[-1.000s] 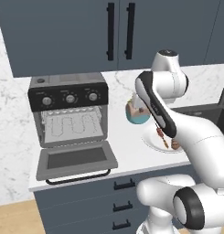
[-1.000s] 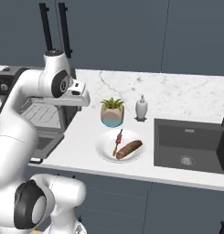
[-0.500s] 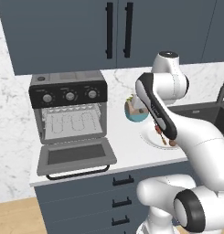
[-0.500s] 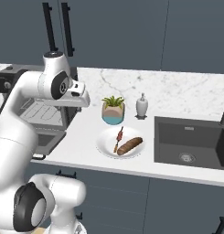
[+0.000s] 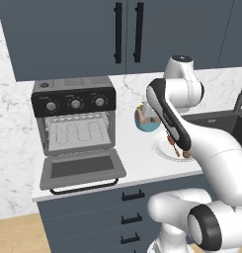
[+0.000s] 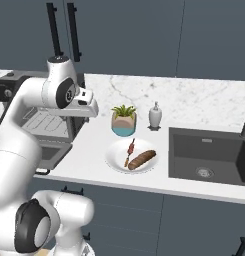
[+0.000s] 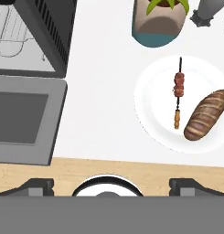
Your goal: Pick up the kebab skewer and baguette bread, and place them inside the toaster oven. Close the toaster oven door and start by setting the timer.
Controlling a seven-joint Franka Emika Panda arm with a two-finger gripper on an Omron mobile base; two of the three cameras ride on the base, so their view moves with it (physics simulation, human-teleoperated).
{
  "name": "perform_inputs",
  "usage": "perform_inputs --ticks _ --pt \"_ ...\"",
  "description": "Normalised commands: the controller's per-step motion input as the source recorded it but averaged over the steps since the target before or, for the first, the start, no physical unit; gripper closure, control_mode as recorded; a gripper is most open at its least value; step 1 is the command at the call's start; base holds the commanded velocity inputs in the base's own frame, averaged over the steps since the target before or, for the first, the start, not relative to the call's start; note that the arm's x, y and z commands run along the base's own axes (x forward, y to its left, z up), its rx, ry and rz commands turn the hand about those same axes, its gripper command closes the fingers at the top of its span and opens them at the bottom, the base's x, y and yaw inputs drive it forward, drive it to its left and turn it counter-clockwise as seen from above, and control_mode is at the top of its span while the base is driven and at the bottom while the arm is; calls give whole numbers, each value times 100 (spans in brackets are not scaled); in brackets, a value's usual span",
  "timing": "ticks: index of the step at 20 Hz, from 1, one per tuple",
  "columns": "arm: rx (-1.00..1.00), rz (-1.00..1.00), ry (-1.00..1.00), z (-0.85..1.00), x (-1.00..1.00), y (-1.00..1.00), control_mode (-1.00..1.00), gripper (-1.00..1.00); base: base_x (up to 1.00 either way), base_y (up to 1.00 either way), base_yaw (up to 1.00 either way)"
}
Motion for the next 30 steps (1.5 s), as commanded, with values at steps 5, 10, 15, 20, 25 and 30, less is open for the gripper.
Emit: perform_inputs --ticks 5,10,15,20,25,30 --pt "0 0 0 0 0 0 -100 -100 0 0 0" --pt "0 0 0 0 0 0 -100 -100 0 0 0" --pt "0 0 -12 -7 -30 15 -100 -100 0 0 0" --pt "-1 0 -23 -3 -50 66 -100 -100 0 0 0" --pt "0 0 -31 0 -3 93 -100 -100 0 0 0" --pt "0 0 -35 0 0 84 -100 -100 0 0 0"
